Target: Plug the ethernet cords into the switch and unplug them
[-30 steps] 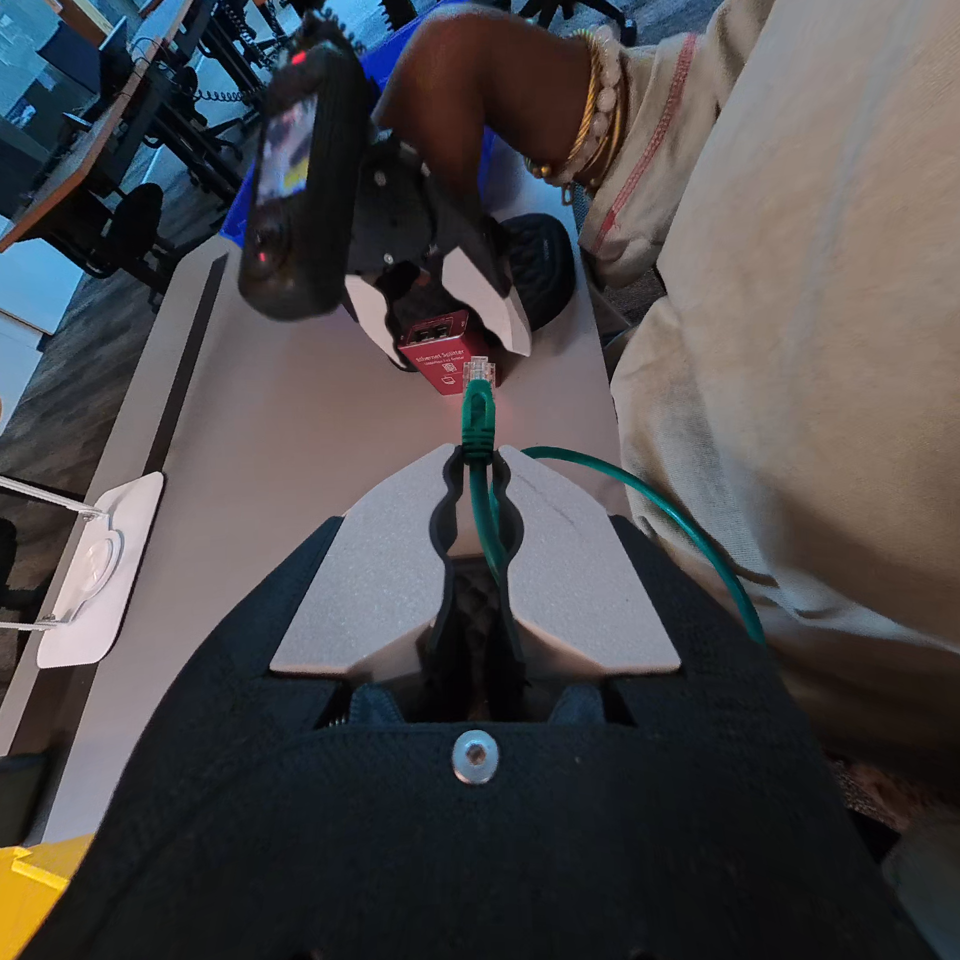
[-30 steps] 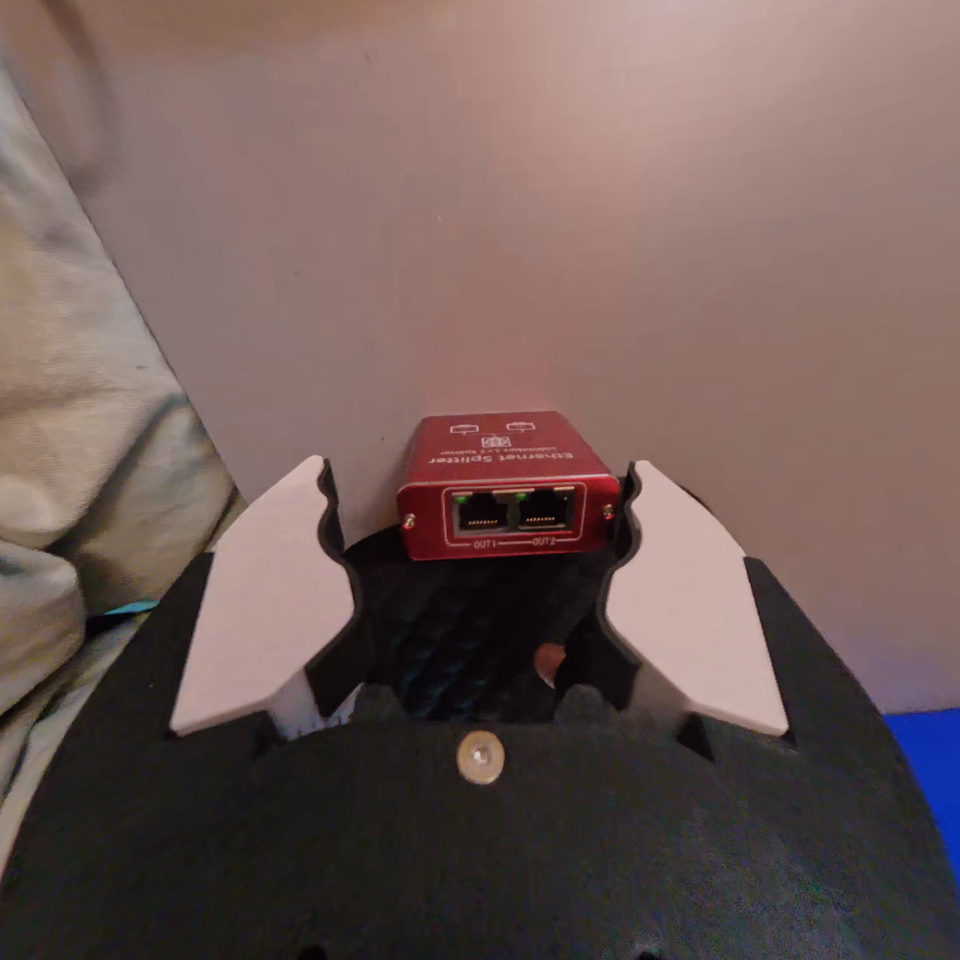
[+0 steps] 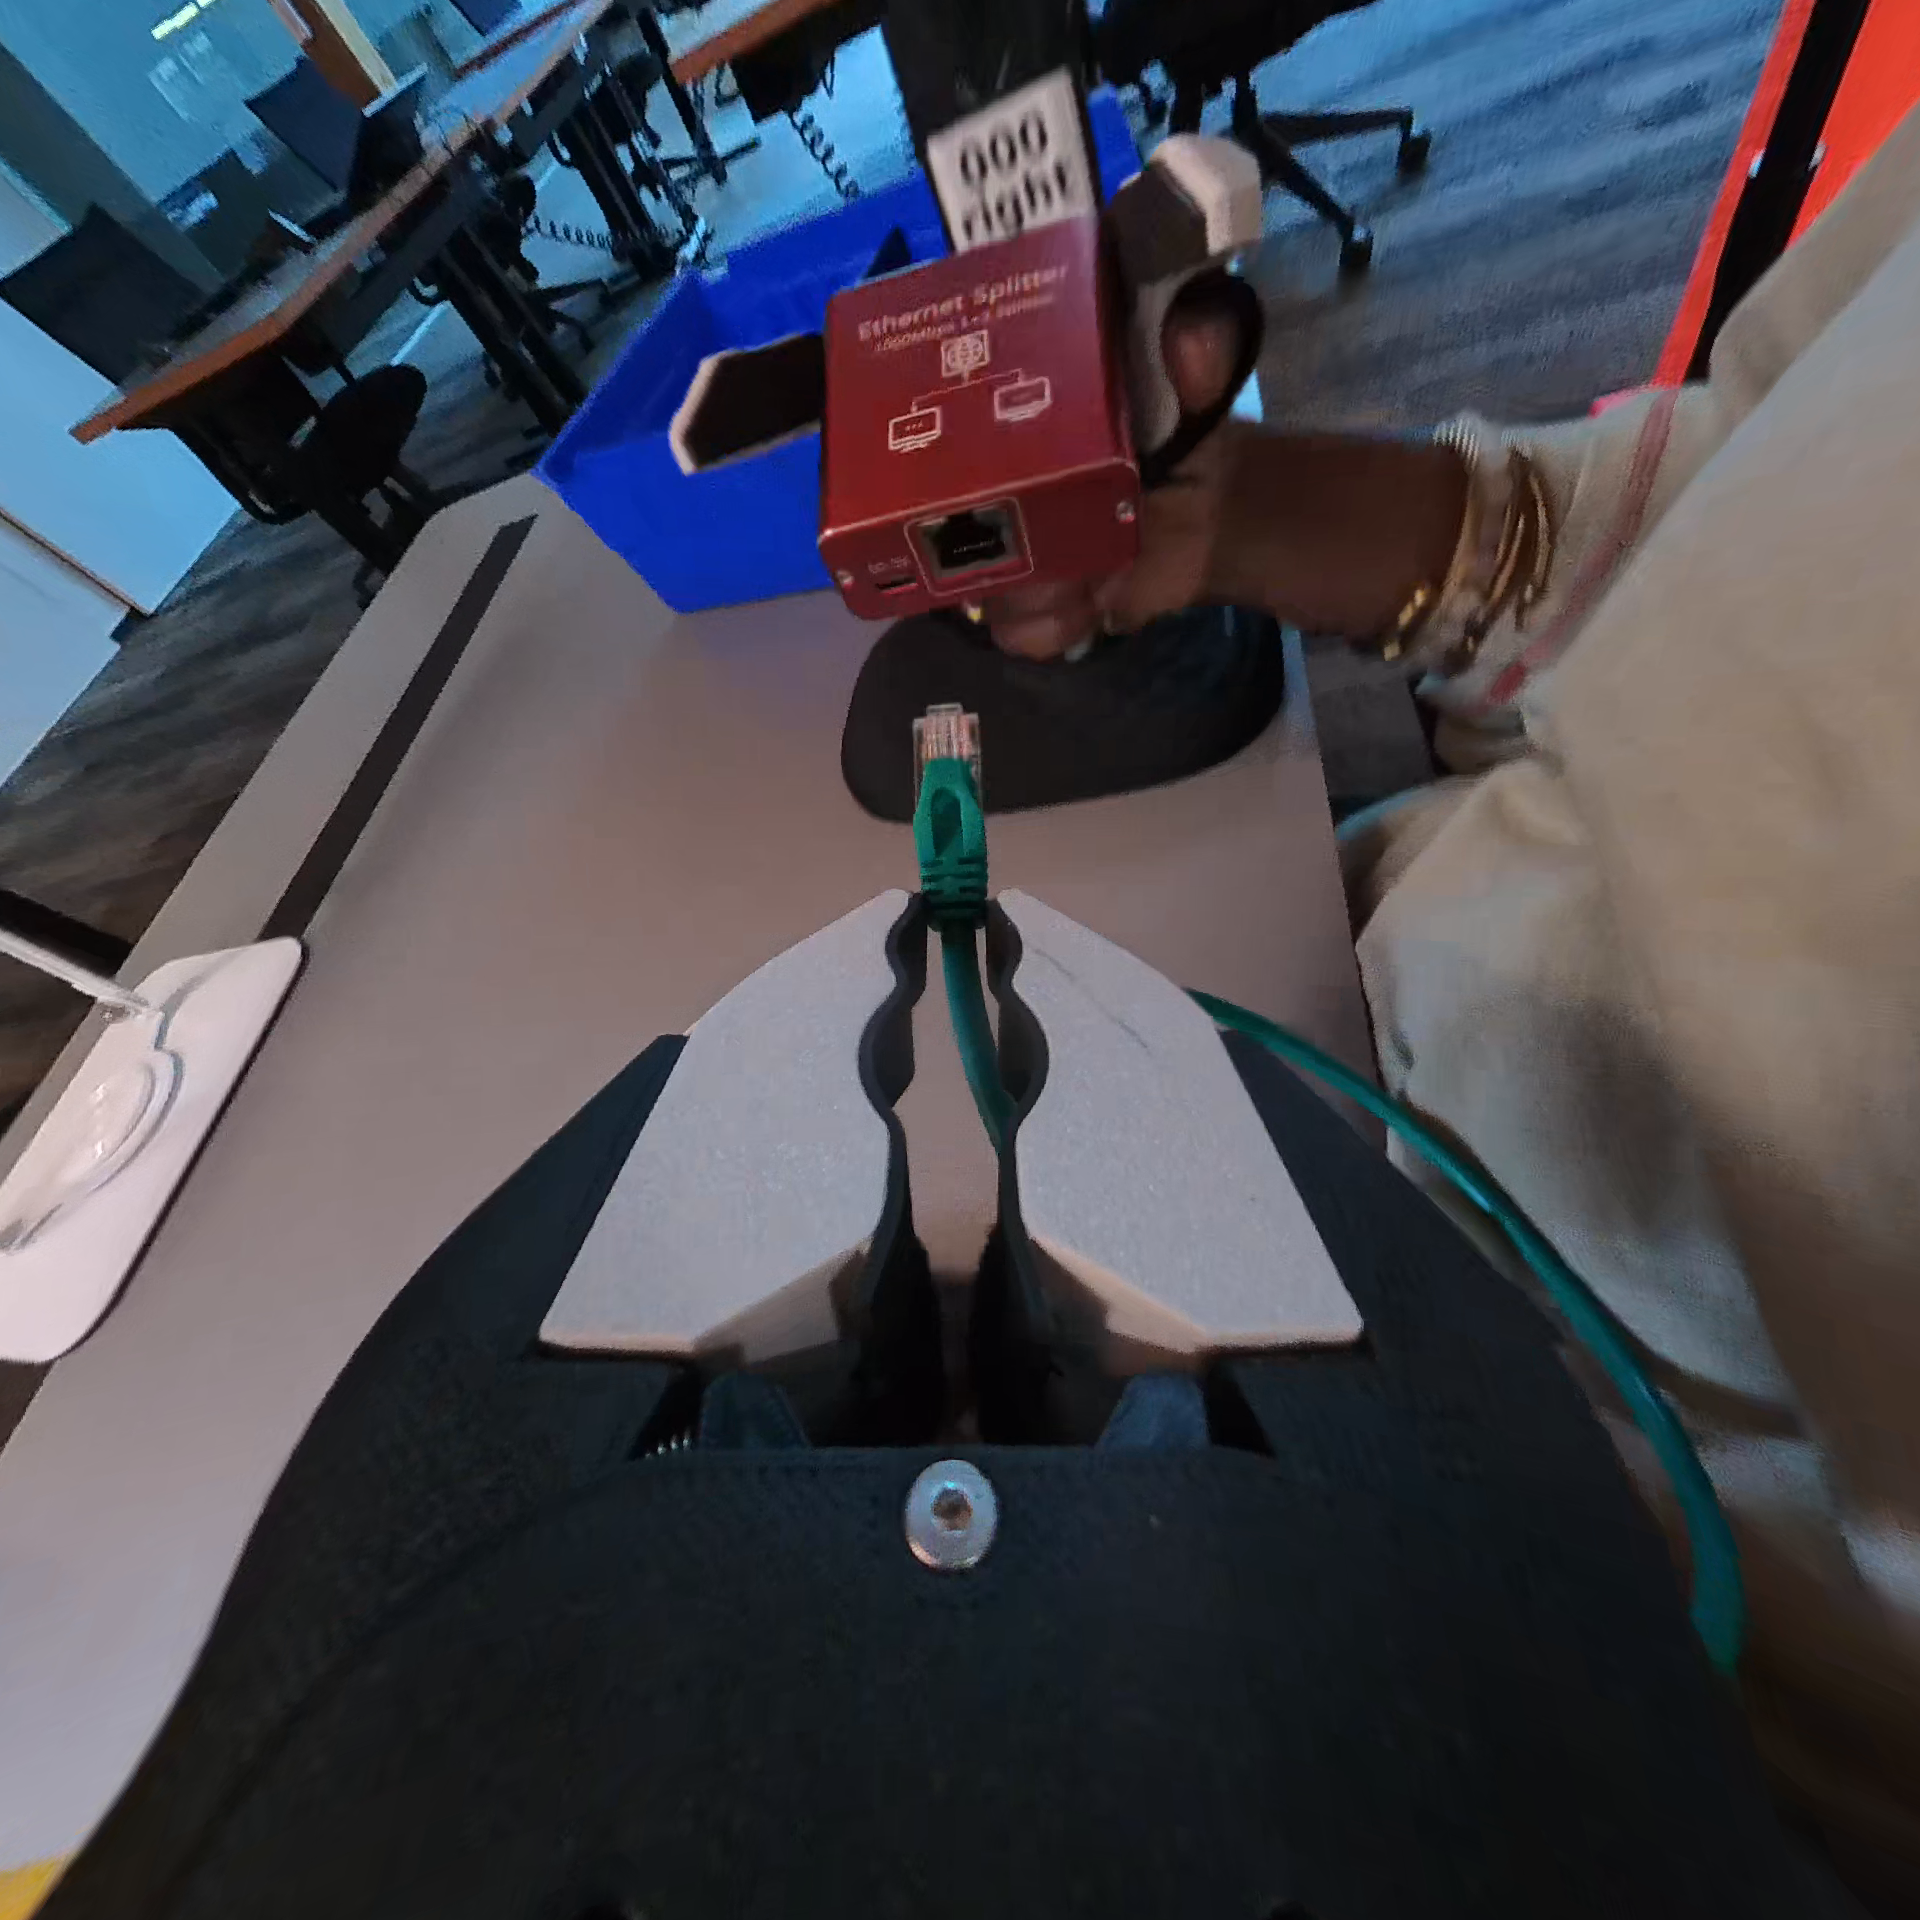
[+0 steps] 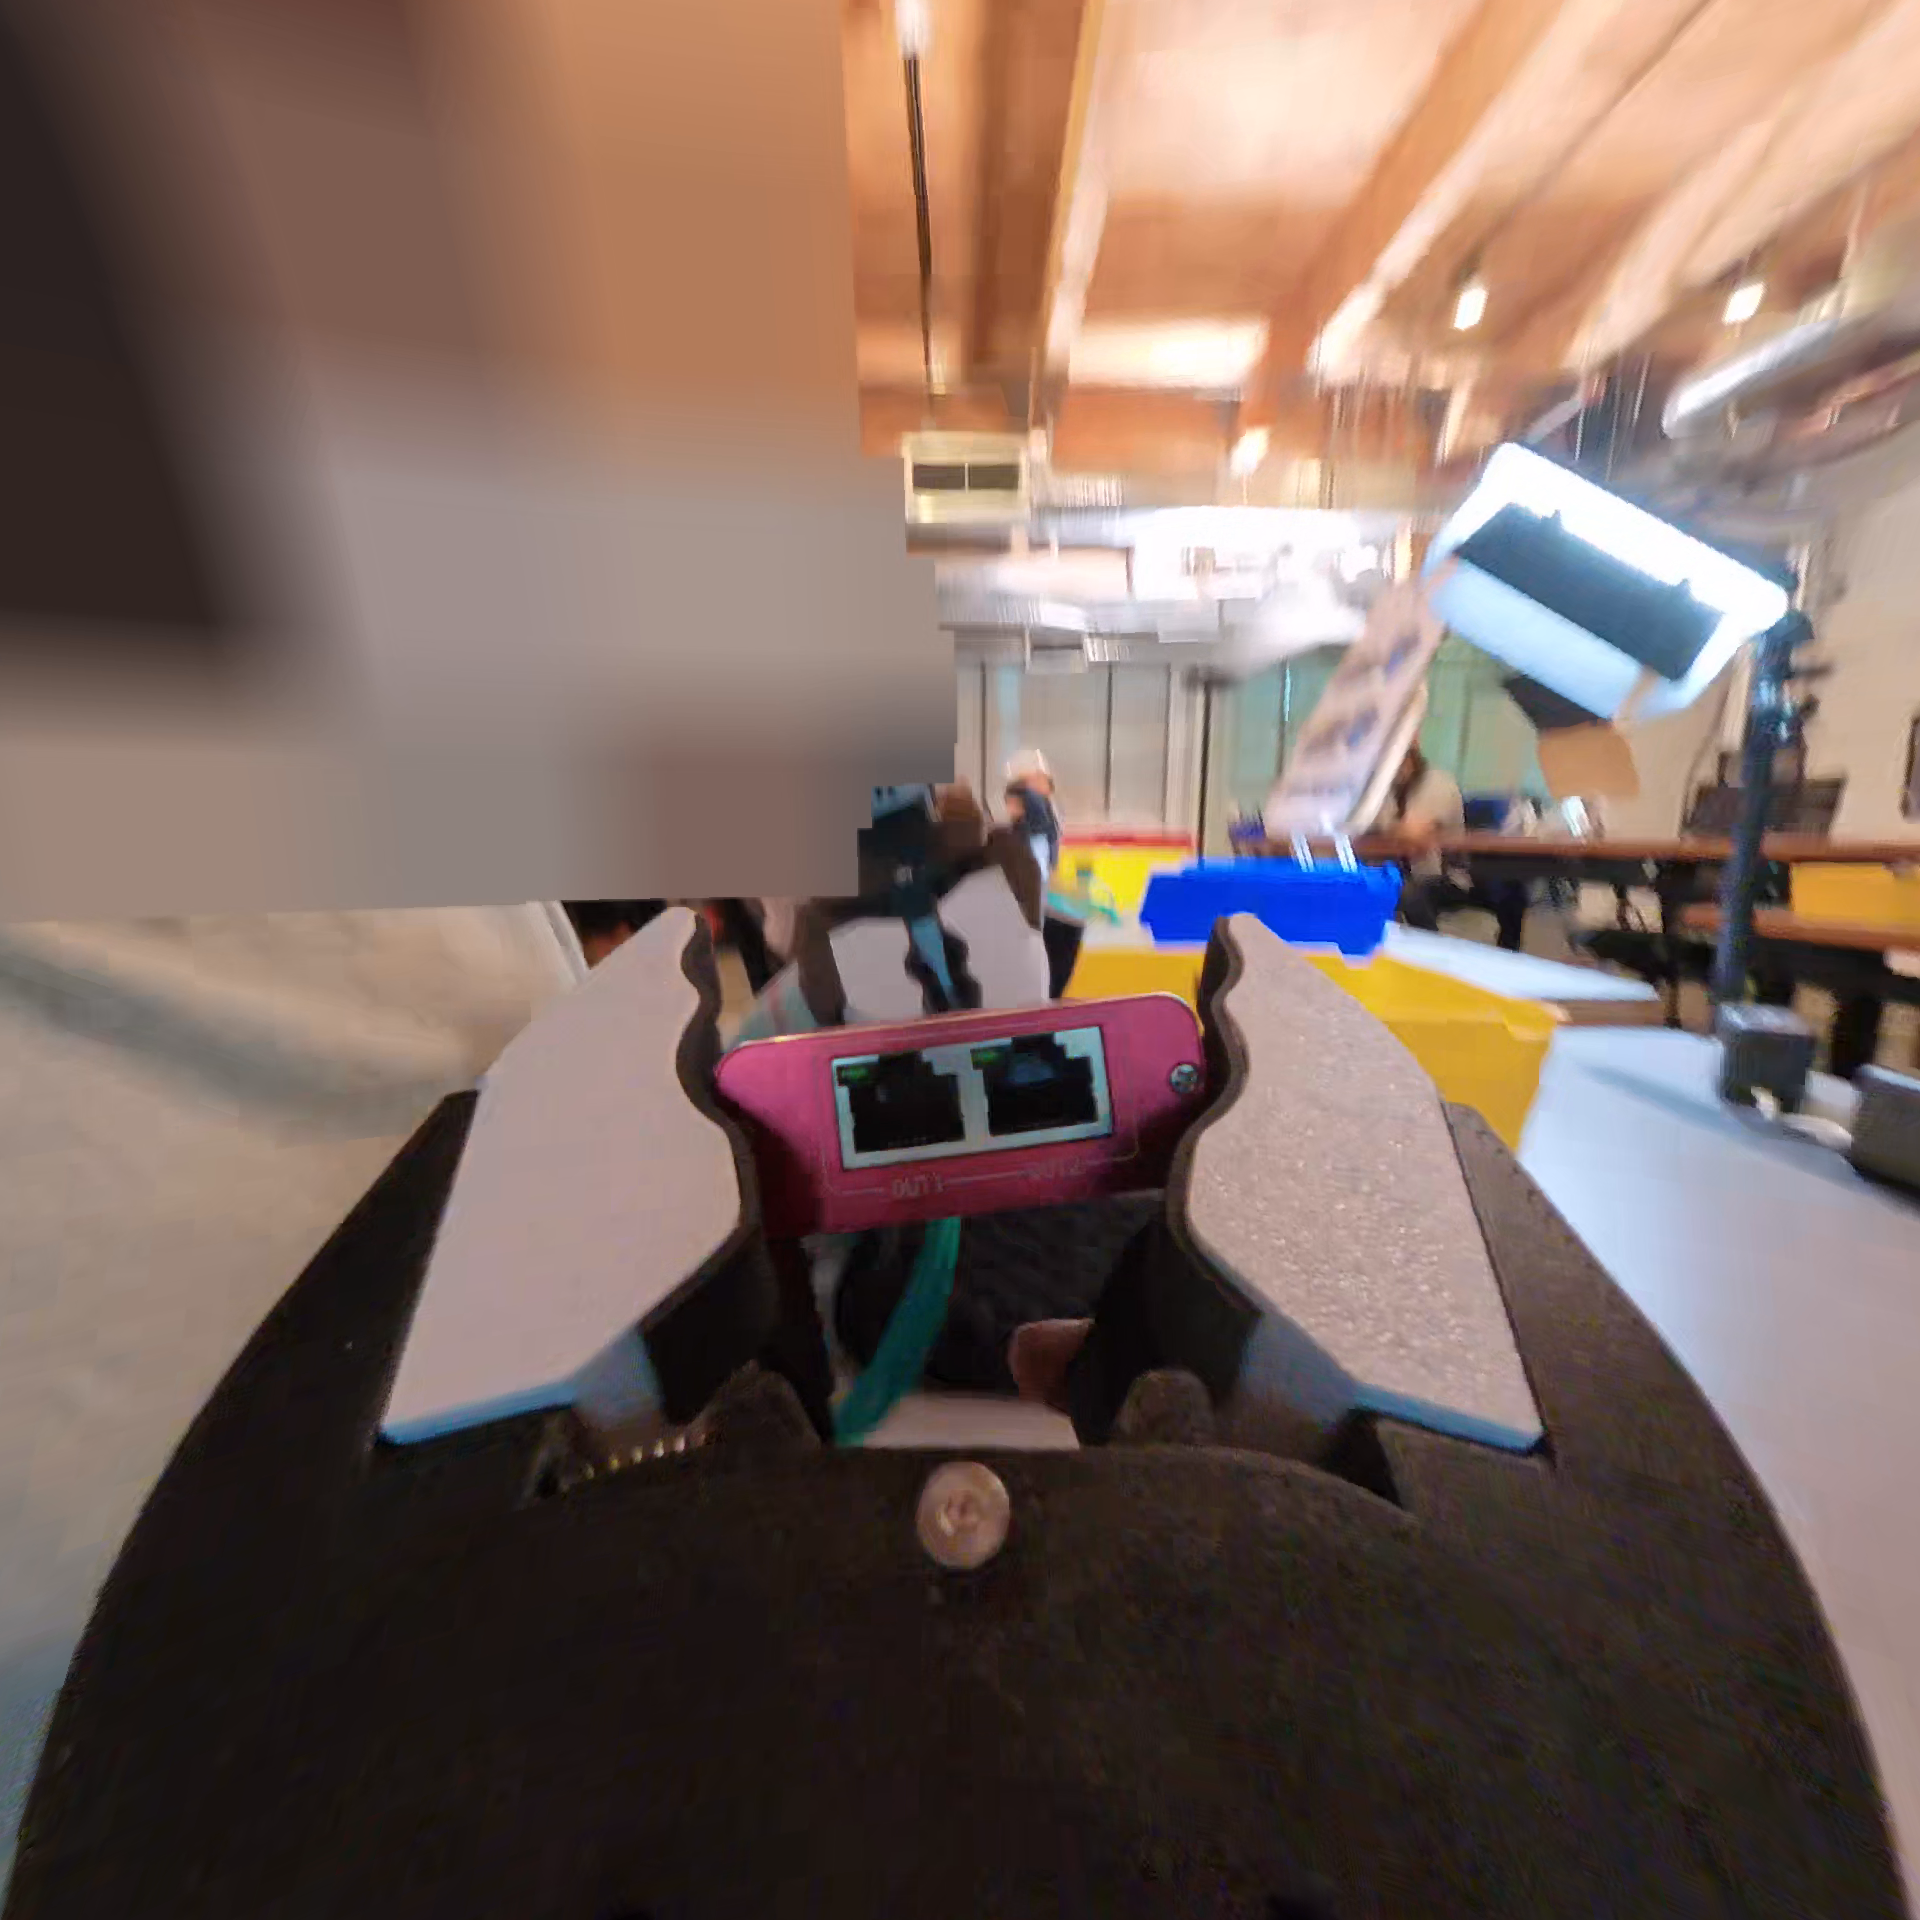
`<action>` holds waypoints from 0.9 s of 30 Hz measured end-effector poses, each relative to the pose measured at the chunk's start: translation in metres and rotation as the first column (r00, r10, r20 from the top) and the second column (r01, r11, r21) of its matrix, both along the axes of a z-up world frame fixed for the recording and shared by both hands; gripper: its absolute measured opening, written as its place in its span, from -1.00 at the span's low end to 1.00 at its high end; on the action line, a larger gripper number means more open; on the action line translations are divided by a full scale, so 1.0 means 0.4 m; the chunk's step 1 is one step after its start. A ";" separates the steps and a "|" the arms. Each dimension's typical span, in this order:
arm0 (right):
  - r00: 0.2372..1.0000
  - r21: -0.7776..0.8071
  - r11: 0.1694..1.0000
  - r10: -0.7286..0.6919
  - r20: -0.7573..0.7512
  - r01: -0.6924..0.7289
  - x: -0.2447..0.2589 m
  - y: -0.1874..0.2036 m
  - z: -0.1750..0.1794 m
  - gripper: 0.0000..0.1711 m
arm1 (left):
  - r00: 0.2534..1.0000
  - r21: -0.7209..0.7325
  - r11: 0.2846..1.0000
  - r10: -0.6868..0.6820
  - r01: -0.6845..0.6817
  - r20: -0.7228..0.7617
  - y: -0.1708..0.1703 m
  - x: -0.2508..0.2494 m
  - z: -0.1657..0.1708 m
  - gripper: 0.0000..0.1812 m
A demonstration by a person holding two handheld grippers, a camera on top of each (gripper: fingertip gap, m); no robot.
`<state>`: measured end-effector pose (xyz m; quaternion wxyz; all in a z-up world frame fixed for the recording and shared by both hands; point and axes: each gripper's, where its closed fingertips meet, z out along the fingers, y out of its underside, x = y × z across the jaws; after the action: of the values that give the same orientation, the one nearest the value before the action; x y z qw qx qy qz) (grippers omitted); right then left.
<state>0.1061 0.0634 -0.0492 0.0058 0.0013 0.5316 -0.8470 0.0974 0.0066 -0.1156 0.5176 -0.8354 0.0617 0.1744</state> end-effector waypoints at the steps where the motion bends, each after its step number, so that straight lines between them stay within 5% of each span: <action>1: 1.000 -0.068 0.998 0.019 0.023 -0.017 -0.002 -0.001 0.014 0.05 | 1.000 0.016 1.000 0.007 -0.007 0.004 0.011 -0.001 0.006 -0.88; 9: 0.995 -0.224 0.973 0.080 0.064 -0.064 -0.008 0.000 0.032 0.04 | 0.997 0.095 0.995 0.012 -0.019 0.071 0.039 0.012 0.036 -0.89; 27: 0.998 -0.131 0.990 0.050 -0.026 -0.053 0.010 -0.015 0.002 0.03 | 0.995 0.056 0.998 0.035 -0.041 0.095 0.050 0.025 0.036 -0.89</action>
<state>0.1099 0.0575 -0.0484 0.0216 -0.0222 0.4744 -0.8798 0.1074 0.0264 -0.1014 0.5404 -0.8284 0.0165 0.1465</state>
